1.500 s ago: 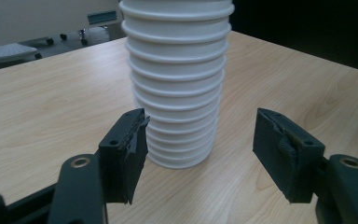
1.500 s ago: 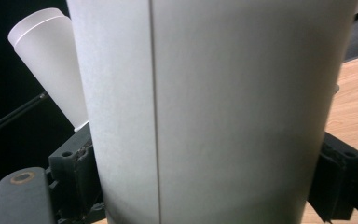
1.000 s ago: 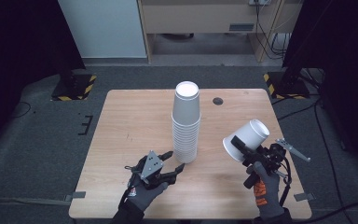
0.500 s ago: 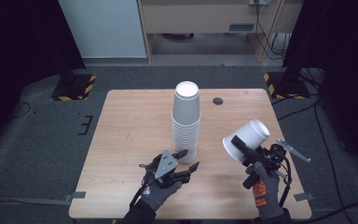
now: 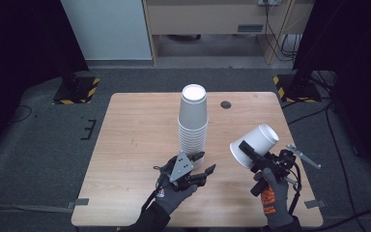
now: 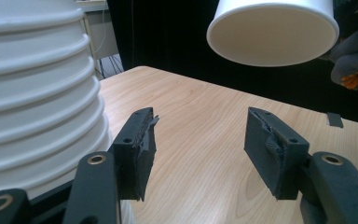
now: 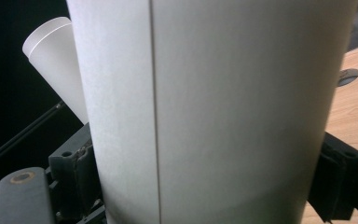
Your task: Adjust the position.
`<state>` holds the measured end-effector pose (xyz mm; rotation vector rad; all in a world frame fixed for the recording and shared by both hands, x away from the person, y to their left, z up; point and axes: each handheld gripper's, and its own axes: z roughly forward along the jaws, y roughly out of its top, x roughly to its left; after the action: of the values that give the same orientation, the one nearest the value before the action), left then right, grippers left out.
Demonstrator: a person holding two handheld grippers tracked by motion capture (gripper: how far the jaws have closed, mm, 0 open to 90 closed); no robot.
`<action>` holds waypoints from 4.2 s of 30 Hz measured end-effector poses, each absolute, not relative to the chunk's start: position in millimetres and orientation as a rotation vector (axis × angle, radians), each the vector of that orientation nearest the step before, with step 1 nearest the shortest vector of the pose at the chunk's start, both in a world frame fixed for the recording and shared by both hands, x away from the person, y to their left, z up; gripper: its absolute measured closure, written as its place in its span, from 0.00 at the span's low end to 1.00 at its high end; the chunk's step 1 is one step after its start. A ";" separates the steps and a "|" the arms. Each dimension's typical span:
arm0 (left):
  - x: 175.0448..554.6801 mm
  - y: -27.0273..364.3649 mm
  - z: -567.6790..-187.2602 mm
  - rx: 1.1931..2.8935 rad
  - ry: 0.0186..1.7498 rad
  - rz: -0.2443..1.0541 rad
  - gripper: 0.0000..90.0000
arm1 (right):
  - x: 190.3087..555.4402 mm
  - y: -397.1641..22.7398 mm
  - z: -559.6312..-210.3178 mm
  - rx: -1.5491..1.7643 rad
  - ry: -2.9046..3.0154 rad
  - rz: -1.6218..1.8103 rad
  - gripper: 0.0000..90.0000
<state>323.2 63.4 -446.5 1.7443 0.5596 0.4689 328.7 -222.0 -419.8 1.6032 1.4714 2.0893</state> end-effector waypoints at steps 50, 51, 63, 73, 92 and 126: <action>367.2 -2.5 -450.9 1.628 0.499 0.469 0.53 | 330.8 -217.5 -430.6 1.690 1.491 2.116 0.16; 367.5 -2.9 -450.8 1.623 0.500 0.466 0.53 | 331.0 -217.2 -431.2 1.685 1.493 2.113 0.16; 367.3 -8.1 -449.8 1.601 0.483 0.478 0.62 | 331.7 -213.2 -433.1 1.692 1.519 2.123 0.16; 365.6 -6.0 -451.9 1.610 0.472 0.517 0.80 | 333.2 -211.7 -436.0 1.721 1.541 2.118 0.16; 360.8 4.4 -456.3 1.646 0.464 0.463 0.93 | 337.7 -217.2 -439.4 1.736 1.511 2.130 0.15; 349.5 21.0 -453.5 1.682 0.447 0.423 0.95 | 346.7 -227.5 -445.6 1.738 1.470 2.100 0.05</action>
<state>349.5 21.0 -453.5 1.6825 0.4466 0.4233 346.7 -227.5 -445.6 1.7380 1.4704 2.1004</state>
